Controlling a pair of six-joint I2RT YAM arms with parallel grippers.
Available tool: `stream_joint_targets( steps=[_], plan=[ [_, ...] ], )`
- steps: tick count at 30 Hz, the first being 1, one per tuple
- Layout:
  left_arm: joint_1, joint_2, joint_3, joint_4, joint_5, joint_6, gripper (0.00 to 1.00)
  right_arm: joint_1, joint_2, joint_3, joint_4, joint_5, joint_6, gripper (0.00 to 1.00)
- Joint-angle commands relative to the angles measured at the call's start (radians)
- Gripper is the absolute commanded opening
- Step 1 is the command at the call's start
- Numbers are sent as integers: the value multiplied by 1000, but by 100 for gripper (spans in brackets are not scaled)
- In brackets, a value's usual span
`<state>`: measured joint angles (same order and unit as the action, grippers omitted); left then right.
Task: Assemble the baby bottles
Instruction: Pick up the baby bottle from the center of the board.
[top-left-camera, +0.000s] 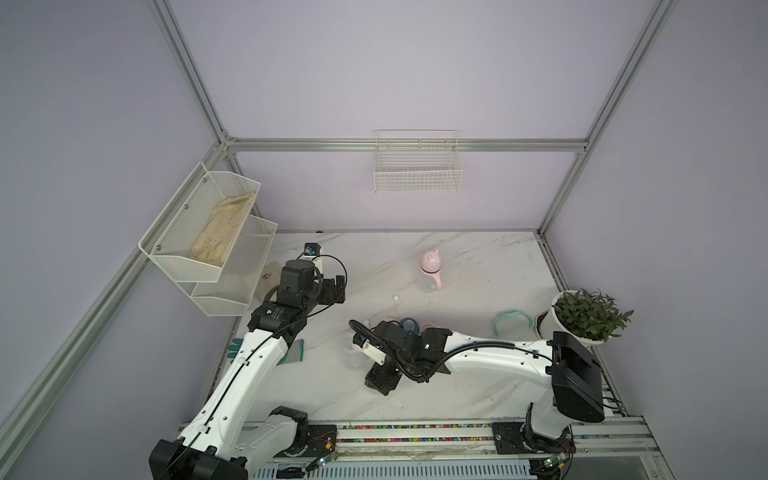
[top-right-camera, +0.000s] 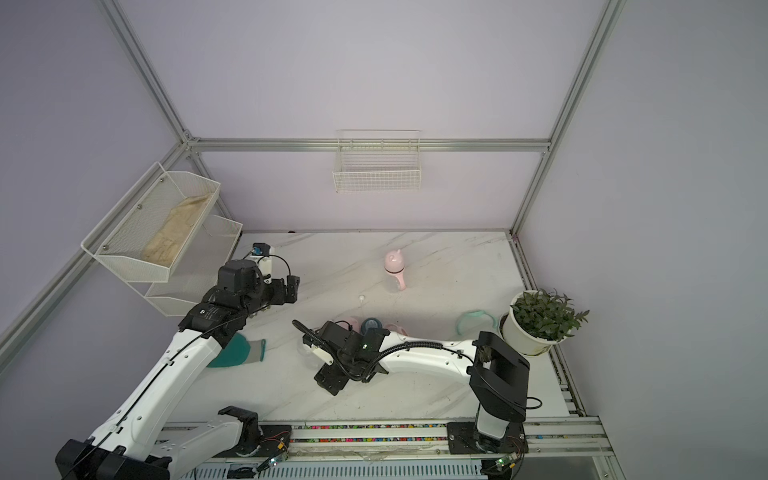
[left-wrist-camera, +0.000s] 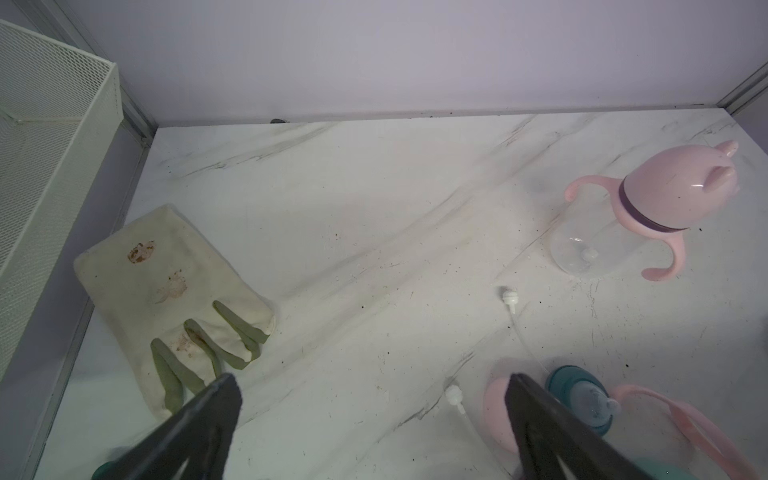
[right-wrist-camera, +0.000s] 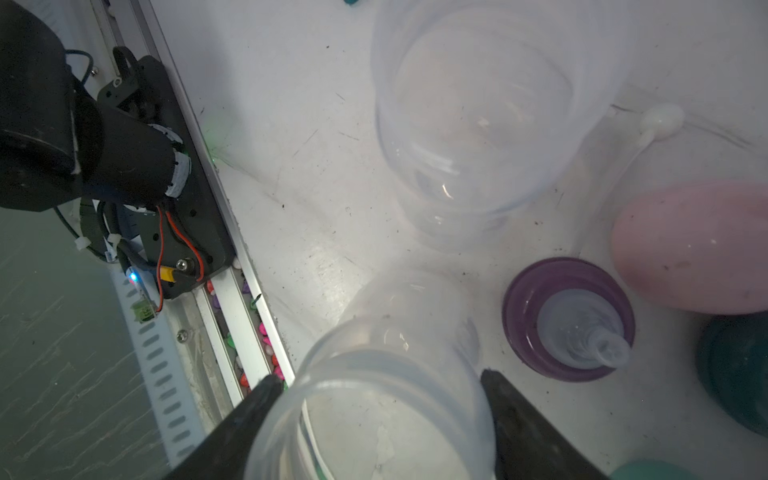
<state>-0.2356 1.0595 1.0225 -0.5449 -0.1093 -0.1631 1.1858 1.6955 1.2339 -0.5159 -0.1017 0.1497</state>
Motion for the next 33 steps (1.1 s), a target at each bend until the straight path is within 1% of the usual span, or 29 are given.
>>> stream_joint_targets(
  steps=[1, 4, 8, 11, 13, 15, 17, 19, 20, 21, 24, 26, 29, 33],
  plan=[
    [10, -10, -19, 11, 19, 16, 100, 7, 4, -23, 87, -1, 26, 73],
    [10, -12, -19, 11, 32, 19, 100, 6, -6, -39, 105, 7, 34, 67],
    [13, -4, -11, 14, 54, 22, 100, 6, -40, -68, 144, 16, 41, 55],
    [13, 6, 0, 18, 82, 25, 100, 6, -69, -75, 136, -1, 59, 49],
    [13, 14, 7, 29, 124, 35, 100, 5, -104, -71, 107, -2, 71, 48],
    [14, 20, 12, 47, 190, 50, 100, -7, -158, -70, 74, -10, 78, 46],
    [13, 26, 23, 71, 296, 71, 100, -46, -218, -61, 16, -31, 93, 45],
    [13, 26, 30, 118, 425, 88, 100, -113, -295, -53, -55, -32, 100, 45],
    [13, 21, 26, 155, 484, 97, 100, -156, -319, -48, -91, -31, 104, 44],
    [13, 16, 21, 201, 548, 100, 100, -213, -374, -40, -123, -32, 106, 43],
    [12, 2, 2, 323, 709, 118, 100, -361, -452, 9, -181, -39, 103, 40],
    [9, 10, 12, 355, 772, 144, 100, -436, -458, 64, -199, -64, 98, 39],
    [-12, 41, 32, 360, 857, 232, 100, -515, -415, 156, -198, -126, 94, 39],
    [-67, 50, 30, 361, 892, 348, 100, -549, -335, 280, -177, -247, 67, 38]
  ],
)
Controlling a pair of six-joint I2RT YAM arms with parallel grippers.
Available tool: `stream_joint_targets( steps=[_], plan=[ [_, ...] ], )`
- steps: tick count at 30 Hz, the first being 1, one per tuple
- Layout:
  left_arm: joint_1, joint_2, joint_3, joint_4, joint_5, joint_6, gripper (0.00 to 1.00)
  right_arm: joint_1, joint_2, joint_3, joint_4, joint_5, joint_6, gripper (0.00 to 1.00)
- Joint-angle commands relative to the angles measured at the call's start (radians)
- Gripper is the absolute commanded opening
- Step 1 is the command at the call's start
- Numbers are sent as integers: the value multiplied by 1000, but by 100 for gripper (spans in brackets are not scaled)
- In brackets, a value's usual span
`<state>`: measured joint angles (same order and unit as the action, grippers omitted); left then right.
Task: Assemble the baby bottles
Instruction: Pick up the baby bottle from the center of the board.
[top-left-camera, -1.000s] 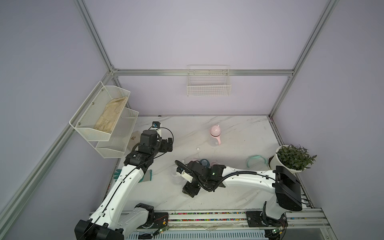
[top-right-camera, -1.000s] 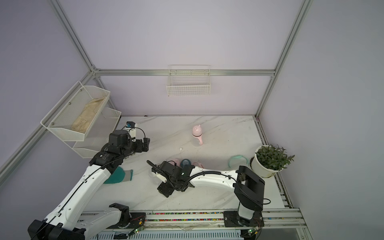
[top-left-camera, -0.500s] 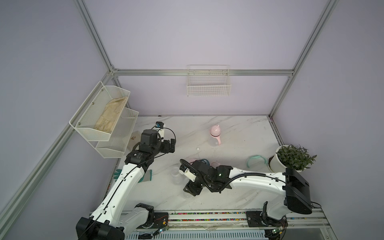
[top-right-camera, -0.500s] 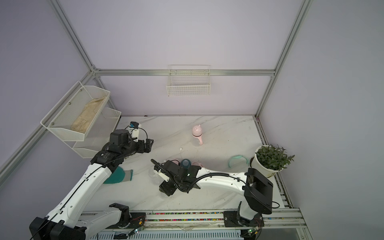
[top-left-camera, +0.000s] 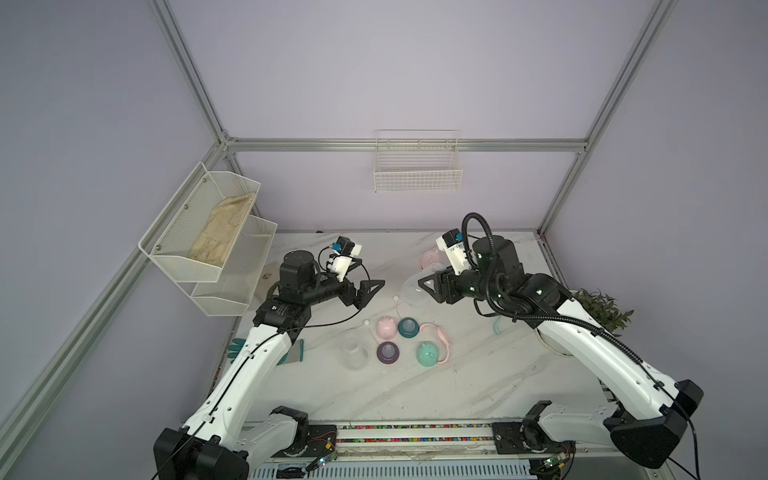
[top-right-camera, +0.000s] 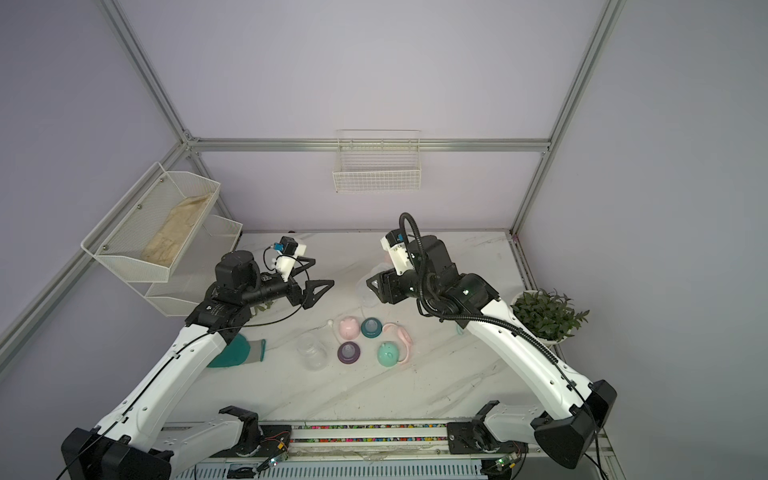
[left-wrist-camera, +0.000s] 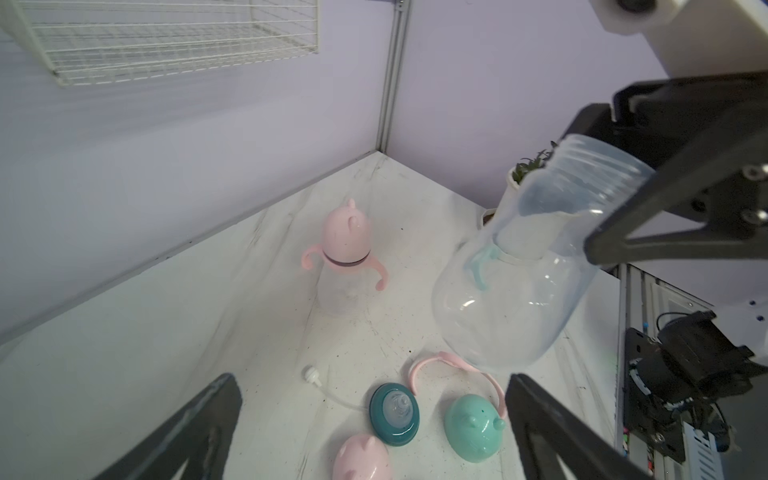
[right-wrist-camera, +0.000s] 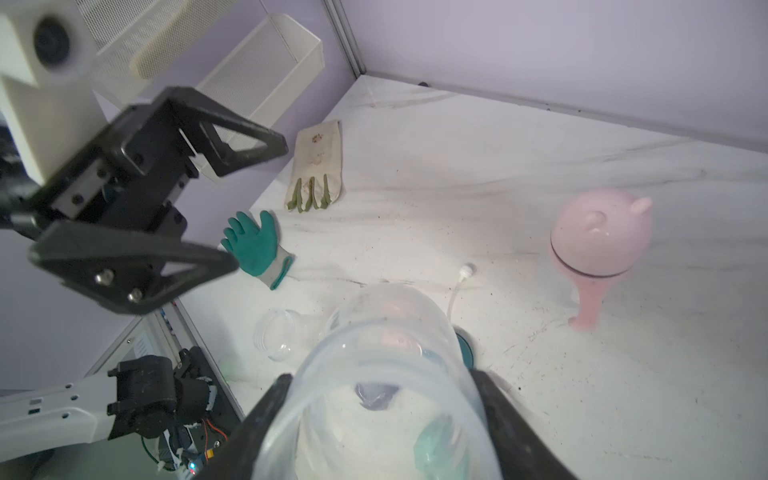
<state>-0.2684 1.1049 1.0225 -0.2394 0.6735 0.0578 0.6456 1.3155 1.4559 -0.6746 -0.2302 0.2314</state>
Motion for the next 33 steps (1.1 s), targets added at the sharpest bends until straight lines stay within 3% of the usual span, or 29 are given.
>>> stream_joint_targets(
  steps=[1, 5, 10, 17, 22, 26, 29, 31, 33],
  plan=[
    [-48, 4, 26, 55, 116, 152, 100, -10, 50, 81, -10, -145, -14, 38],
    [-83, 24, 26, 56, 189, 199, 100, -11, 110, 158, 35, -257, 2, 38],
    [-108, 87, 65, 57, 207, 191, 100, -11, 120, 140, 173, -399, 93, 35],
    [-133, 131, 119, 57, 210, 181, 95, -11, 100, 73, 312, -469, 157, 35],
    [-135, 125, 119, 82, 209, 155, 94, -10, 115, 53, 311, -479, 163, 34],
    [-137, 119, 113, 92, 195, 135, 80, -11, 109, 36, 337, -492, 174, 35],
    [-136, 118, 110, 93, 172, 119, 69, -11, 94, 32, 329, -459, 158, 49],
    [-136, 118, 106, 98, 154, 103, 63, -10, 86, 38, 293, -389, 131, 65],
    [-136, 117, 100, 104, 136, 87, 53, -10, 78, 43, 250, -282, 107, 74]
  ],
)
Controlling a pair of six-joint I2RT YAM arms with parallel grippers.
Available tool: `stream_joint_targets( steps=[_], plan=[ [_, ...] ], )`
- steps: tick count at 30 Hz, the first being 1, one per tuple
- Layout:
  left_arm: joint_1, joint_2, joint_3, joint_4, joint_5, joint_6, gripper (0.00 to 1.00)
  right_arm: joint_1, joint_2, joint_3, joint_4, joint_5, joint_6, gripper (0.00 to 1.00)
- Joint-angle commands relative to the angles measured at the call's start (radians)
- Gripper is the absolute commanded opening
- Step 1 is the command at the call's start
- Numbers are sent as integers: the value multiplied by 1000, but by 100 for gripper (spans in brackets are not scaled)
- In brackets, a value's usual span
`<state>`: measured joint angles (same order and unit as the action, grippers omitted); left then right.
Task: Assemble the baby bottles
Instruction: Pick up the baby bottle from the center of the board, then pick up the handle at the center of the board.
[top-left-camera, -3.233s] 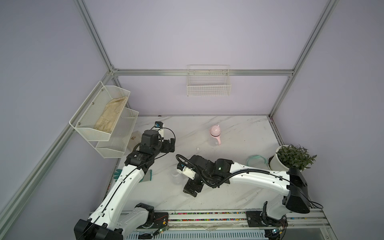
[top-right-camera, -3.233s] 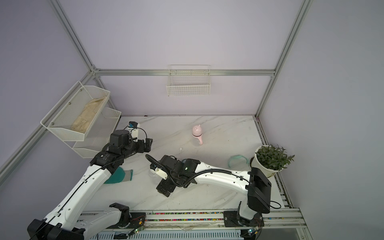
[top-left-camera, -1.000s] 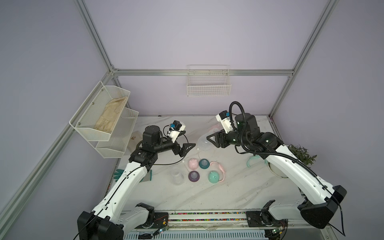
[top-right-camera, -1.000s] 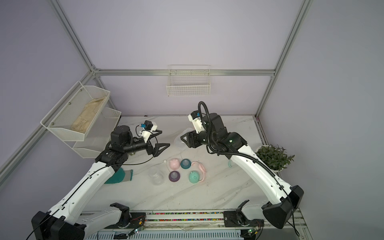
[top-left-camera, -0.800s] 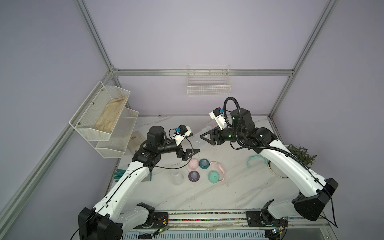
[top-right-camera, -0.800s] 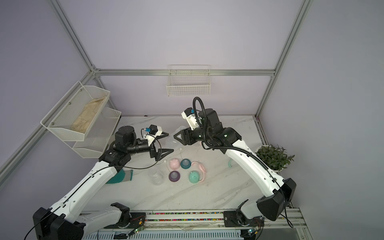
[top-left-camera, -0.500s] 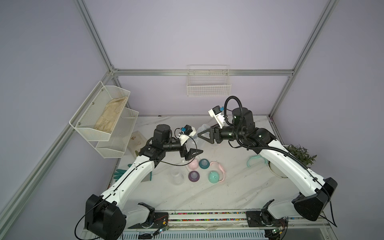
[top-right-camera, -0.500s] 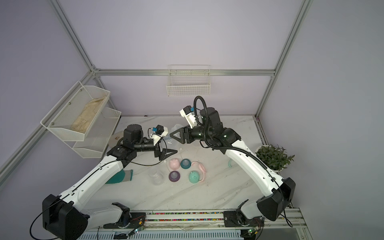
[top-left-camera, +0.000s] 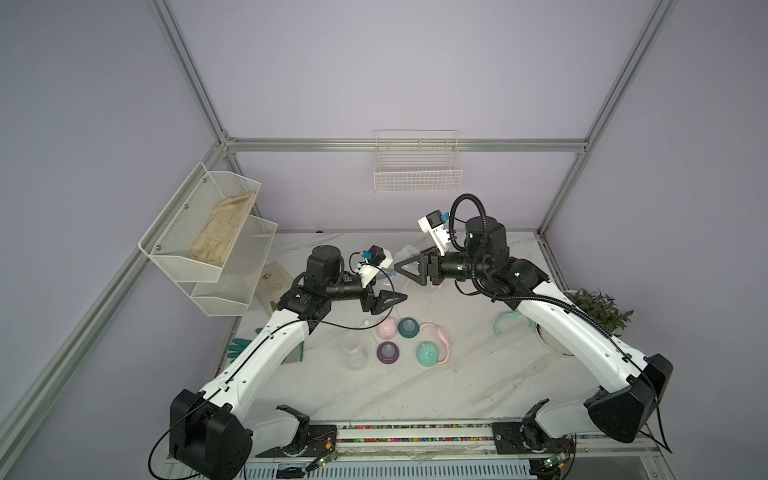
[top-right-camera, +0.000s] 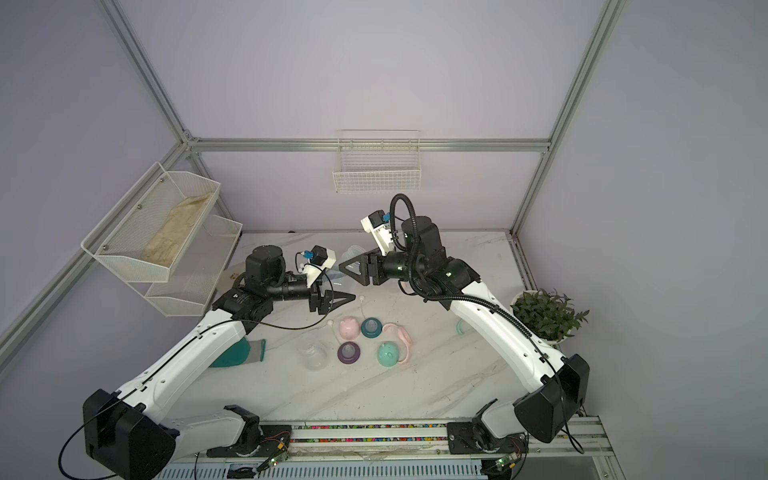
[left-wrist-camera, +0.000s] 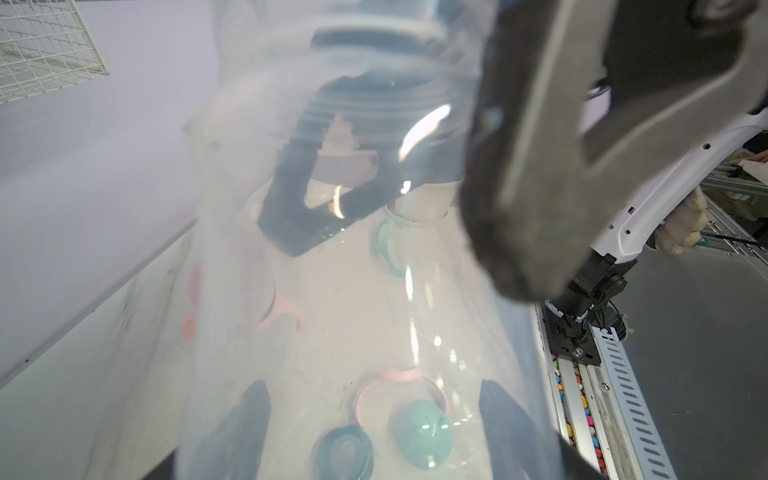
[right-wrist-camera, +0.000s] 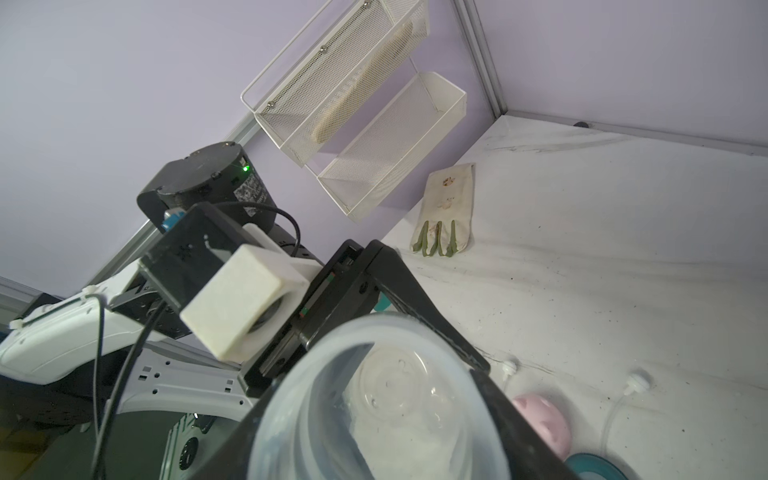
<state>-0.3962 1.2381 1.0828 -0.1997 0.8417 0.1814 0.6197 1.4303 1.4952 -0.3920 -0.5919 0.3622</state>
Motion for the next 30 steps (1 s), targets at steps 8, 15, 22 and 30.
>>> stream_joint_targets(
  steps=[8, 15, 22, 30],
  plan=[
    [-7, -46, -51, 74, -294, -105, 6, 14, -54, 55, -389, 717, -54, 72],
    [-7, -112, -105, 76, -470, -125, 2, -122, -54, -177, -557, 759, 59, 59],
    [-7, -168, -137, 93, -556, -138, 0, -271, -99, -409, -482, 751, 85, 44],
    [-6, -178, -146, 107, -563, -151, 0, -375, -79, -558, -355, 721, 111, 37]
  ],
)
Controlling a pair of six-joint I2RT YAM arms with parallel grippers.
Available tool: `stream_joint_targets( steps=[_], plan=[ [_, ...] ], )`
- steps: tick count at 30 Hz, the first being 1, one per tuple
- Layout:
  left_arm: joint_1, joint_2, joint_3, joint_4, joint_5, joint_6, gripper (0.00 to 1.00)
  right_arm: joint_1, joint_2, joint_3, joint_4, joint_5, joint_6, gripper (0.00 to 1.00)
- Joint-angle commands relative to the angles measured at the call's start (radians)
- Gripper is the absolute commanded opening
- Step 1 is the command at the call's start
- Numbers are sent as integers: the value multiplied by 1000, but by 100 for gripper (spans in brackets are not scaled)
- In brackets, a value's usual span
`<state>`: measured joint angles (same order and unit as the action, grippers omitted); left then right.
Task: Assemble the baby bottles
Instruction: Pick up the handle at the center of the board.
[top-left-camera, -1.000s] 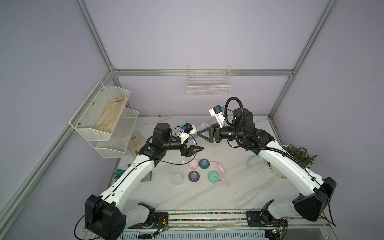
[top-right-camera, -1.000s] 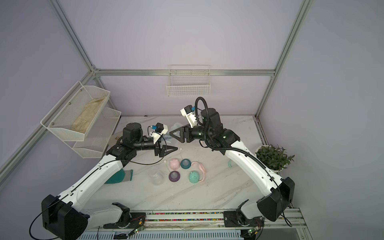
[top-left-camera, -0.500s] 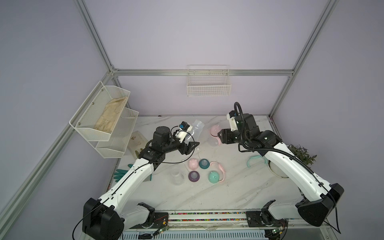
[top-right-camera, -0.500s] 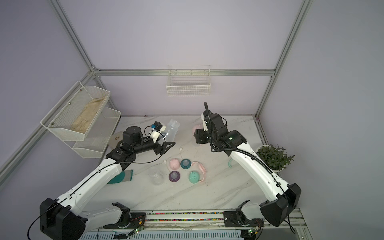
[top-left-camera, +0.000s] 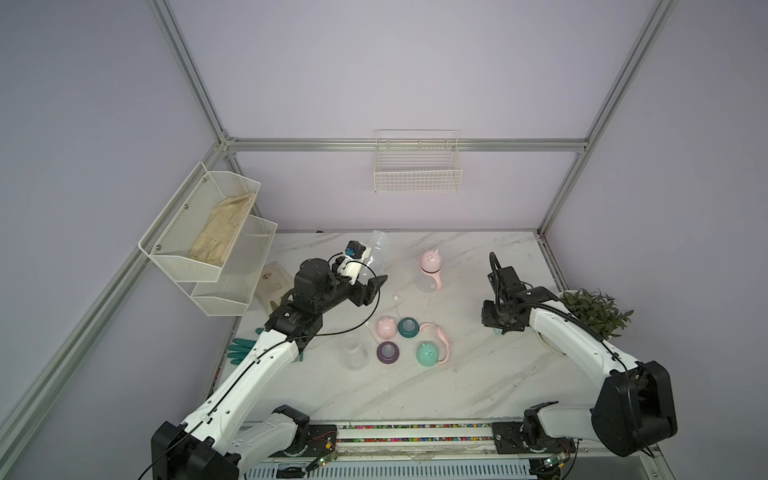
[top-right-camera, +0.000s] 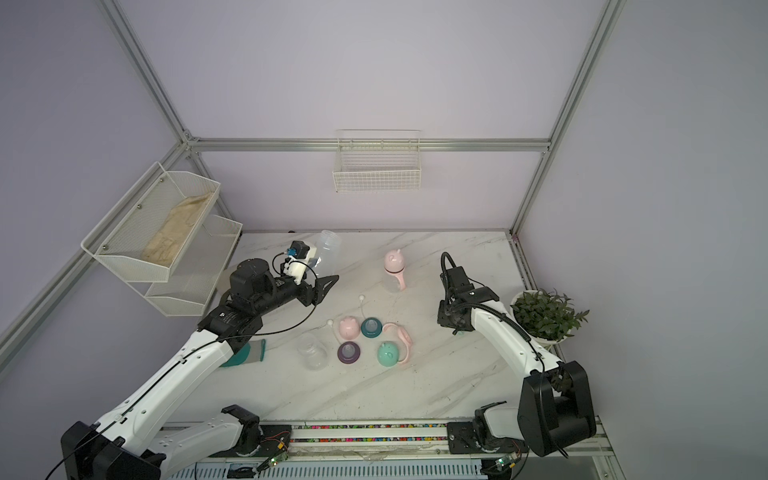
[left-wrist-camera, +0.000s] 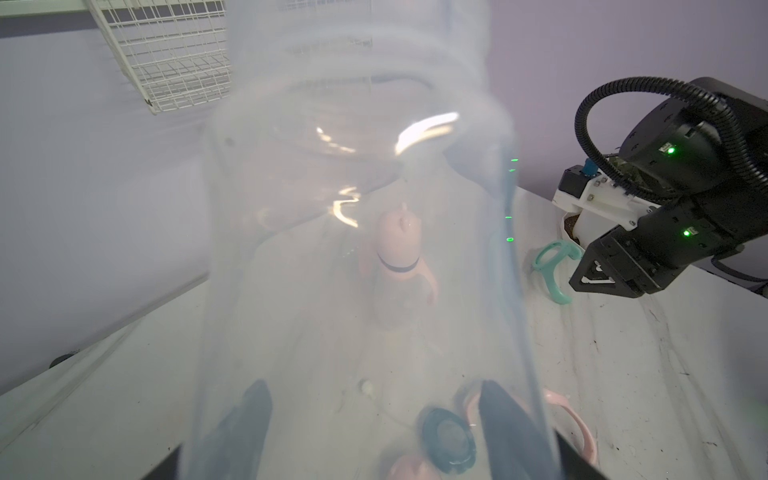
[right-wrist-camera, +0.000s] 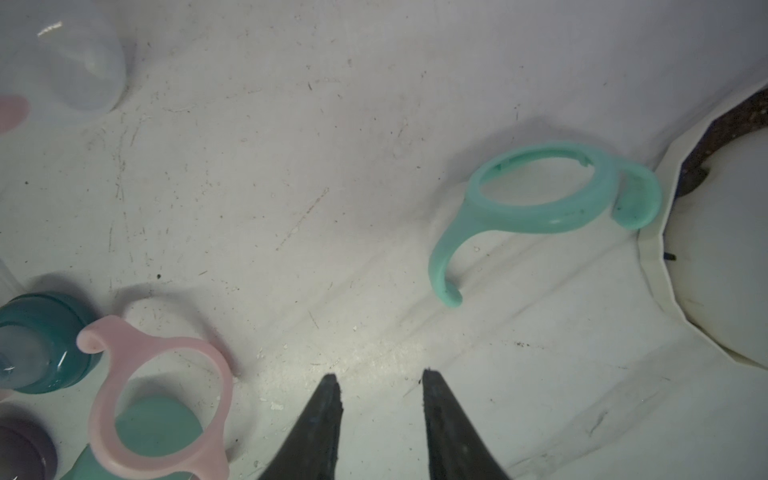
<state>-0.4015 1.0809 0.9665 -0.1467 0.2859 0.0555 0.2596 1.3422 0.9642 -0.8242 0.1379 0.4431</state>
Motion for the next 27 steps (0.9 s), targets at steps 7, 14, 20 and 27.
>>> stream_joint_targets(
  steps=[7, 14, 20, 27],
  plan=[
    [0, -34, -35, 61, 1, -29, 0, -95, 79, -88, 190, -14, 36, 34],
    [0, -45, -38, 61, -6, -23, 0, -129, 178, -105, 275, 0, 14, 34],
    [1, -45, -35, 49, -11, -15, 0, -138, 241, -95, 327, 2, 8, 34],
    [2, -38, -34, 42, -21, -11, 0, -141, 297, -87, 342, -31, -7, 16]
  ],
)
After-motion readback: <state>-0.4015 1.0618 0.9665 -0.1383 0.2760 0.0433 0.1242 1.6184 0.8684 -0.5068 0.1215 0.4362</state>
